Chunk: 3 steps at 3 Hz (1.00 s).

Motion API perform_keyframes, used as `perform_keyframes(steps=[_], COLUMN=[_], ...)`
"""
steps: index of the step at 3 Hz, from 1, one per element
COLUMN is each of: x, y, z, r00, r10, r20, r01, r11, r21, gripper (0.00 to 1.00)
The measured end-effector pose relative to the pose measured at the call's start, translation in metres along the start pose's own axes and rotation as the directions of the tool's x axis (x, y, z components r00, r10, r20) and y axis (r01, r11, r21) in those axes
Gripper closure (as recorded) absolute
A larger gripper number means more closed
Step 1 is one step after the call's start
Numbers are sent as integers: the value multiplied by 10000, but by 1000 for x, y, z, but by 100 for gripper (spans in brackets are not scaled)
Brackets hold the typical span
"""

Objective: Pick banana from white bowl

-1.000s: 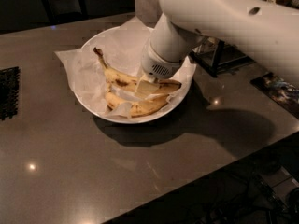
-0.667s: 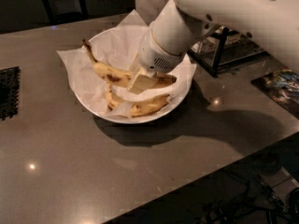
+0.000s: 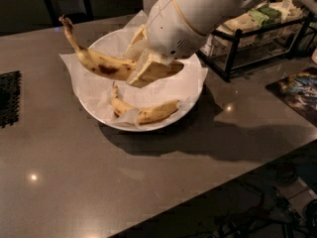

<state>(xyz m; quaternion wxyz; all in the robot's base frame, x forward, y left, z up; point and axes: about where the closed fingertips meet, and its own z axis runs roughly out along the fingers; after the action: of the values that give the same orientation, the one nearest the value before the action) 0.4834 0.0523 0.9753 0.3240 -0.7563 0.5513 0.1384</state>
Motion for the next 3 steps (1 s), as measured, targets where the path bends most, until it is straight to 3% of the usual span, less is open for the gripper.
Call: perform_keyframes(steps=[1, 2, 3], x=[-33, -37, -22], y=[22, 48, 73], z=[-38, -64, -76], r00=[9904, 9902, 9975], r10=[-1315, -1305, -489], r20=[421, 505, 515], r01=[1292, 1259, 446], r11=[9901, 9884, 9957], r21=[540, 849, 813], gripper=[100, 100, 100])
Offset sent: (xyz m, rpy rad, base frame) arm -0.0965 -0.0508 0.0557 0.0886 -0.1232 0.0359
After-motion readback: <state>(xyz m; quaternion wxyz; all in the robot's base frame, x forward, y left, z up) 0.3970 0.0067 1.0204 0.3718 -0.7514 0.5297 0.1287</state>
